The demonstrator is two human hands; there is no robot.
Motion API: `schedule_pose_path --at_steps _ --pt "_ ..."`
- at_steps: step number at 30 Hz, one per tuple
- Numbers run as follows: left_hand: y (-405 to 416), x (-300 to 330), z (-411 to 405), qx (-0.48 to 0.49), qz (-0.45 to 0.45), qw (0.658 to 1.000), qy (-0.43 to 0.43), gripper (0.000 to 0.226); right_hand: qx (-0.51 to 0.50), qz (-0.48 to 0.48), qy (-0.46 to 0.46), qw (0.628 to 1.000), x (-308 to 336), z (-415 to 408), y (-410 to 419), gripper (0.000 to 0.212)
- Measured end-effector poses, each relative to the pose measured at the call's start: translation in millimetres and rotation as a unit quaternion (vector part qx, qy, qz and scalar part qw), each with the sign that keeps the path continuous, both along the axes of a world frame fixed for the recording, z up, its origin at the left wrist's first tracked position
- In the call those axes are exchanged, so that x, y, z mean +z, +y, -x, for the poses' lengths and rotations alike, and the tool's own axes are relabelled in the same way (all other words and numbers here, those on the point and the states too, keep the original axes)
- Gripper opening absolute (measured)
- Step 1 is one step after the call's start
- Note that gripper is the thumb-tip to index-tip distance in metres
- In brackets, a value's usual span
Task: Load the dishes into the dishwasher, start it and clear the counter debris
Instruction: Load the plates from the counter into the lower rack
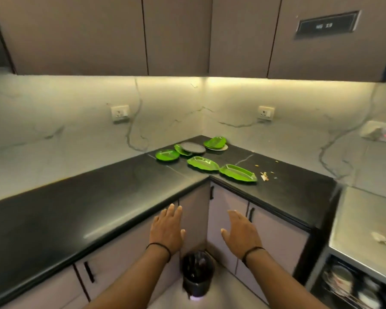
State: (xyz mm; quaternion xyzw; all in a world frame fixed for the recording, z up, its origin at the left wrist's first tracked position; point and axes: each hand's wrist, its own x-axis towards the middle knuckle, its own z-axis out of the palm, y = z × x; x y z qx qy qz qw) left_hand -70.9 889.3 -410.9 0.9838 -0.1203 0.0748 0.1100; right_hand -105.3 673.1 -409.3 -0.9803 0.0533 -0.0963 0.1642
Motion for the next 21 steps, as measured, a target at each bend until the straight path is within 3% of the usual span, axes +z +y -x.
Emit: schedule_pose_path --at_steps 5,12,21 --pt "59 36 -53 0.032 0.029 0.998 -0.040 0.062 0.015 0.006 -0.018 1.000 39 -63 64 0.058" --pt "64 53 -108 0.006 0.059 0.997 -0.043 0.053 0.010 -0.013 -0.028 0.999 58 -122 88 0.051" --pt "38 51 -211 0.023 0.071 0.997 -0.014 0.047 -0.015 -0.063 -0.008 0.998 51 -209 52 0.038"
